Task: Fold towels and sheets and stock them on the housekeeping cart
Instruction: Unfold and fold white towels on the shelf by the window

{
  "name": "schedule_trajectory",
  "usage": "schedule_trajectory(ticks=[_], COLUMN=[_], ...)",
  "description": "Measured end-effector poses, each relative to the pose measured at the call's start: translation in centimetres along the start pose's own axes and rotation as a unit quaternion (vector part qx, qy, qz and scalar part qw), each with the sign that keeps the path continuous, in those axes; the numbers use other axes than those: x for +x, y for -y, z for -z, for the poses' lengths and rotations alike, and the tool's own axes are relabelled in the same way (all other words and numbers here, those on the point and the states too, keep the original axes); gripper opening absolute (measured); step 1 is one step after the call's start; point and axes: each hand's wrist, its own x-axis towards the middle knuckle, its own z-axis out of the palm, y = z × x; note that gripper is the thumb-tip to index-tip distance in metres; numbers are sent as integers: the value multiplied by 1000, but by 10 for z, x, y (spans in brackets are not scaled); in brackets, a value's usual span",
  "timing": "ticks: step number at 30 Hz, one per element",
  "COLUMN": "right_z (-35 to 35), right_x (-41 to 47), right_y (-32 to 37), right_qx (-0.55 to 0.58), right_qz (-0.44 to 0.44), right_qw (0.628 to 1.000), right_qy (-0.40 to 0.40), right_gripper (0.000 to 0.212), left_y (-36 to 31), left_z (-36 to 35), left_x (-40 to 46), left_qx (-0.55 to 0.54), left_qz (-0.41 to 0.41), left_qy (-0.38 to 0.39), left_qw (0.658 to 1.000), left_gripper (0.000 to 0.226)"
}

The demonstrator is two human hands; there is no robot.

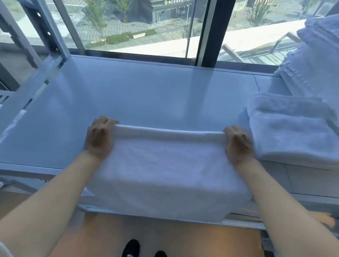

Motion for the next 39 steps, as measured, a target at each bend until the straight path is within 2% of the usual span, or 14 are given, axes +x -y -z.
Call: schedule_trajectory(ticks=[4,7,10,12,16,18,20,22,24,30,39], right_z=[-4,-4,-19,-30,-35,-35,-39,-41,-44,-48,-47], right_x=[-4,-23,-57,-71,-74,-75,-75,-74,-72,-39,92], right_y=[3,38,80,90,89,89,88,87,87,84,79], right_qx=[12,83,129,102,68,64,65,62,62,57,41], right_qz=[-7,44,126,130,120,120,117,115,117,123,110], right_qw=[998,991,983,981,983,983,984,984,985,984,986], right_qy=[-69,-94,18,99,121,119,119,118,111,113,116], right_gripper=[60,59,51,58,64,65,66,67,68,70,62], left_y=[5,9,9,6,-11,-34,-56,-62,-57,-58,-74], left_z=[-13,-16,-17,-13,1,0,-8,-18,-25,-35,-63], left_x=[-2,-2,-2,-3,-15,-47,-91,-124,-133,-102,28], left_qx=[-25,-33,-34,-28,7,9,16,40,64,70,54], left_qz=[33,57,76,76,13,-49,-78,-83,-84,-68,-32], left_qy=[-20,-36,-37,-32,-49,-4,85,151,164,164,172], left_qw=[999,997,996,996,999,999,993,984,981,982,983], left_gripper=[72,74,73,73,67,58,52,65,69,70,67])
